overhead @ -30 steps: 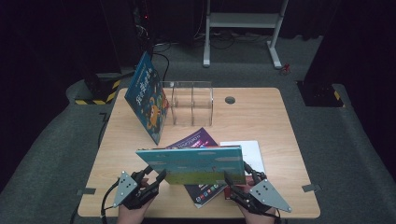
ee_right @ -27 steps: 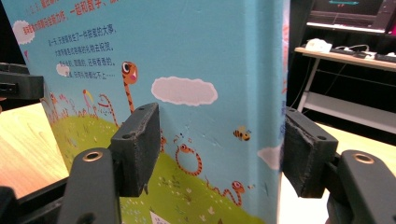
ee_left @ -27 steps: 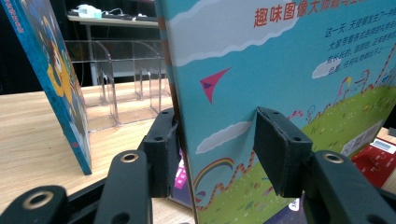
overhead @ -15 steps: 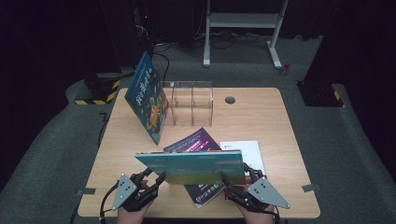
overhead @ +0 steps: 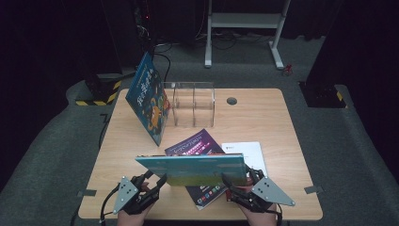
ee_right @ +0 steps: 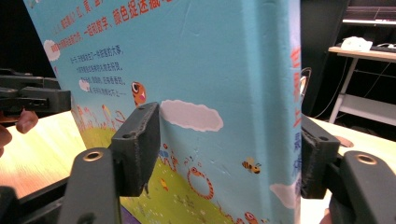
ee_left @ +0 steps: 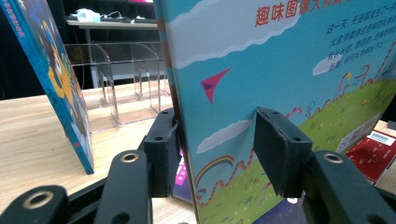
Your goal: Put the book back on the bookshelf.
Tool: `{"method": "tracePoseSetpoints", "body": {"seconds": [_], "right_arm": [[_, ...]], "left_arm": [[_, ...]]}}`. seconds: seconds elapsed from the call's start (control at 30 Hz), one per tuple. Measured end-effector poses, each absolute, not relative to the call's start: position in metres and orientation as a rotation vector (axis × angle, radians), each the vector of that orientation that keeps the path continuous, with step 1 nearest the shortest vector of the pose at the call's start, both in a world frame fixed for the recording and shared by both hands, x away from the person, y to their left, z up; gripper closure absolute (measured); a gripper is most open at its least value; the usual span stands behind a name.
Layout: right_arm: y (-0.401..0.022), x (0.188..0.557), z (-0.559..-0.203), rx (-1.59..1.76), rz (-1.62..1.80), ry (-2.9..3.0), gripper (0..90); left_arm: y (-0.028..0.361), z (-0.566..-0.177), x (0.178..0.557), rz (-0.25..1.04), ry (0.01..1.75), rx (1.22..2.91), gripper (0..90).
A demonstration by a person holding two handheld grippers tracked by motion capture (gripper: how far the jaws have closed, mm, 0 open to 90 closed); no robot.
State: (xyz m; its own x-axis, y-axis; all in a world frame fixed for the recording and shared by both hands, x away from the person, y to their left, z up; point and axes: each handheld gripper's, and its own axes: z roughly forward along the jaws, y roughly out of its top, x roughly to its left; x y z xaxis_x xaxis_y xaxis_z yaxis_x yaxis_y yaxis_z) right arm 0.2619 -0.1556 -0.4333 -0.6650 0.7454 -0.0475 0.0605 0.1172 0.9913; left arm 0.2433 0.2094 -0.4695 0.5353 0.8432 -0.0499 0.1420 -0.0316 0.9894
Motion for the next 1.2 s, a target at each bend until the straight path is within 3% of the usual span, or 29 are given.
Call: {"method": "tracePoseSetpoints", "body": {"seconds": [0.37,0.63,0.73,0.77,1.2], "right_arm": [[-0.161,0.255,-0.436,0.692,1.621,1.93,57.5],[-0.165,0.25,-0.435,0.64,1.689,1.977,68.1],[-0.164,0.247,-0.434,0.612,1.703,1.989,72.4],[-0.159,0.245,-0.433,0.536,1.699,2.03,79.1],[-0.137,0.236,-0.432,0.483,1.662,1.997,81.2]], "left_arm": [[0.217,-0.468,0.255,0.676,0.93,1.5,47.7],[0.219,-0.469,0.265,0.666,0.961,1.484,47.2],[0.22,-0.47,0.267,0.682,0.986,1.486,51.6],[0.223,-0.471,0.269,0.659,0.974,1.485,53.3],[0.221,-0.474,0.266,0.675,0.963,1.524,53.6]]}}
